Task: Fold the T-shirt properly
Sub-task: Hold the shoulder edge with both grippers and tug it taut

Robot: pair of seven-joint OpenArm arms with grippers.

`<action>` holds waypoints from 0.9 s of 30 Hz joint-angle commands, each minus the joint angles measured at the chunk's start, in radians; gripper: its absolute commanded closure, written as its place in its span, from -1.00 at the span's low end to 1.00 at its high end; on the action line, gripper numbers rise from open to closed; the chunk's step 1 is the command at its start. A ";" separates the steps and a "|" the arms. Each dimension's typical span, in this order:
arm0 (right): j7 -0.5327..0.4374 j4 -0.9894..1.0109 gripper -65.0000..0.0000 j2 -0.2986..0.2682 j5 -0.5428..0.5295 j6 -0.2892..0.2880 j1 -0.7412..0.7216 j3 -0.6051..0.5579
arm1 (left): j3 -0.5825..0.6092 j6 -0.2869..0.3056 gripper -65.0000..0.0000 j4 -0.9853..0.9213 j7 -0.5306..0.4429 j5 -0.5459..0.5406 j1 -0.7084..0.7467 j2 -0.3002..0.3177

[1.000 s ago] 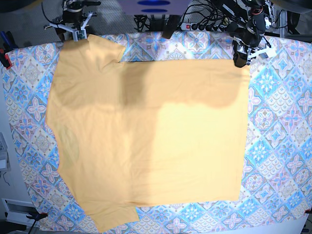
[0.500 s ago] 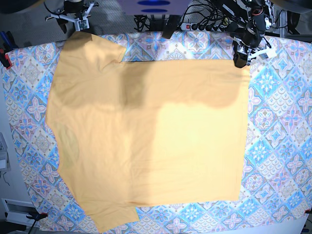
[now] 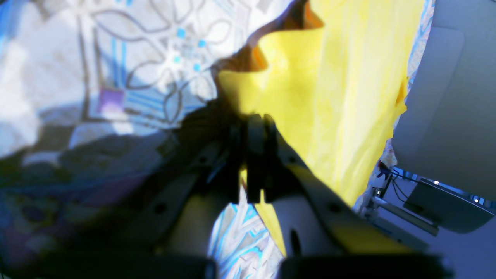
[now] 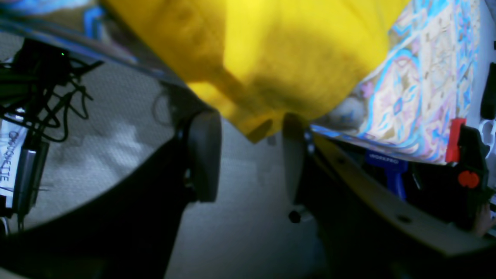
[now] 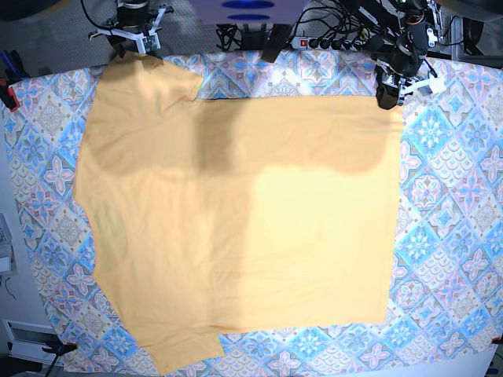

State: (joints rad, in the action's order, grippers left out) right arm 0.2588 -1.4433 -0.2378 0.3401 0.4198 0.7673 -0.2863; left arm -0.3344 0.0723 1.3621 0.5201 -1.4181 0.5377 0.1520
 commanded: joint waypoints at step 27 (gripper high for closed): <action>-0.014 0.051 0.22 -0.002 0.007 0.014 -0.030 0.000 | 0.004 -0.061 1.00 -0.011 -0.001 0.041 -0.017 0.002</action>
State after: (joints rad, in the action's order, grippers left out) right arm 0.2546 -1.3846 -0.2356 0.3374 0.4210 0.7208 -0.2882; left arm -0.3351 0.0597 1.3582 0.5129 -1.4117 0.5133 0.1520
